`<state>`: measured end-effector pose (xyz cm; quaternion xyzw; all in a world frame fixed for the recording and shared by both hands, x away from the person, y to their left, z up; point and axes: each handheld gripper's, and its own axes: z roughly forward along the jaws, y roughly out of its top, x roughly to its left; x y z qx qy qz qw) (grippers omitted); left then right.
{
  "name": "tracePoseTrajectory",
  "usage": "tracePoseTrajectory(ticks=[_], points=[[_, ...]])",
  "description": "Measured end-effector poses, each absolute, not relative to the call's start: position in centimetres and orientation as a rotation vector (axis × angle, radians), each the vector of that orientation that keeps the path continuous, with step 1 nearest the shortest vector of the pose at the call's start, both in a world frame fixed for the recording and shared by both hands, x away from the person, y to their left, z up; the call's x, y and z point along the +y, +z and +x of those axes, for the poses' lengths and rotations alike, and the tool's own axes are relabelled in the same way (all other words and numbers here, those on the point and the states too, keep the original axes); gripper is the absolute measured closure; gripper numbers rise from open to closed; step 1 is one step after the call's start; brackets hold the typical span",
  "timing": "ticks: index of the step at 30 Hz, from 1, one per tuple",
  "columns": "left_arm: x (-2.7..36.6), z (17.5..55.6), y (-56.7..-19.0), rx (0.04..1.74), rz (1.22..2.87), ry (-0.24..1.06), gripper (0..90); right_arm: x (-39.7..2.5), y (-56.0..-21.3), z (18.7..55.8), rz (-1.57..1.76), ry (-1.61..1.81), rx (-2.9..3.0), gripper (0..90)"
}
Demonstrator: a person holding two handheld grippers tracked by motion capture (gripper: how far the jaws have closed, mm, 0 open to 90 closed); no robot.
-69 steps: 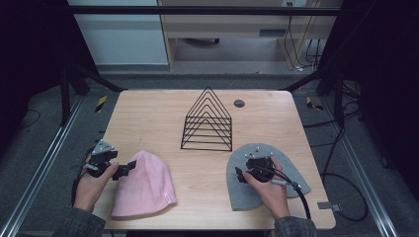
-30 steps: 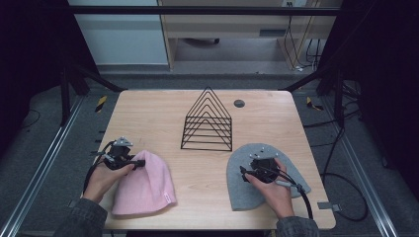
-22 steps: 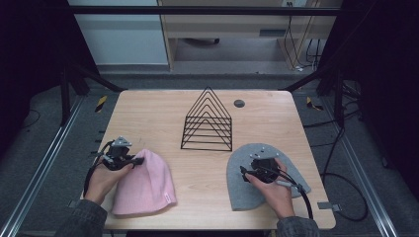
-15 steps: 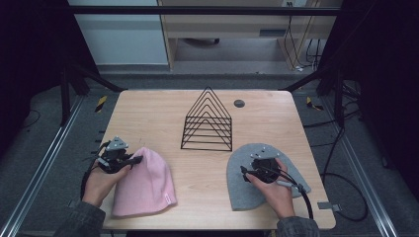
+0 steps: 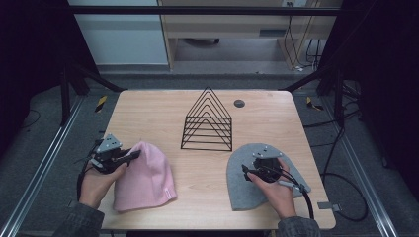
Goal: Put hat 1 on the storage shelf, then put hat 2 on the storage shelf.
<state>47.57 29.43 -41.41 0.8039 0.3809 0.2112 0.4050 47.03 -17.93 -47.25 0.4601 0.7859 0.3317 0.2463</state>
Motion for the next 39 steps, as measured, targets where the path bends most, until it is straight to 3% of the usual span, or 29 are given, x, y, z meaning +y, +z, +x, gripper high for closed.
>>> tracePoseTrajectory(ticks=[15,26,39], points=[[29.1,46.8,-39.2,0.906,1.996,0.554,79.5,-17.9,-46.3,46.4,1.229,0.968,2.12,28.0],[27.3,46.6,-34.4,0.801,1.98,0.599,79.5,-16.1,-43.7,45.6,1.121,1.035,2.113,32.2],[25.5,48.2,-27.1,0.728,1.94,0.653,79.4,-10.1,-38.9,45.2,0.893,1.149,2.242,38.9]])
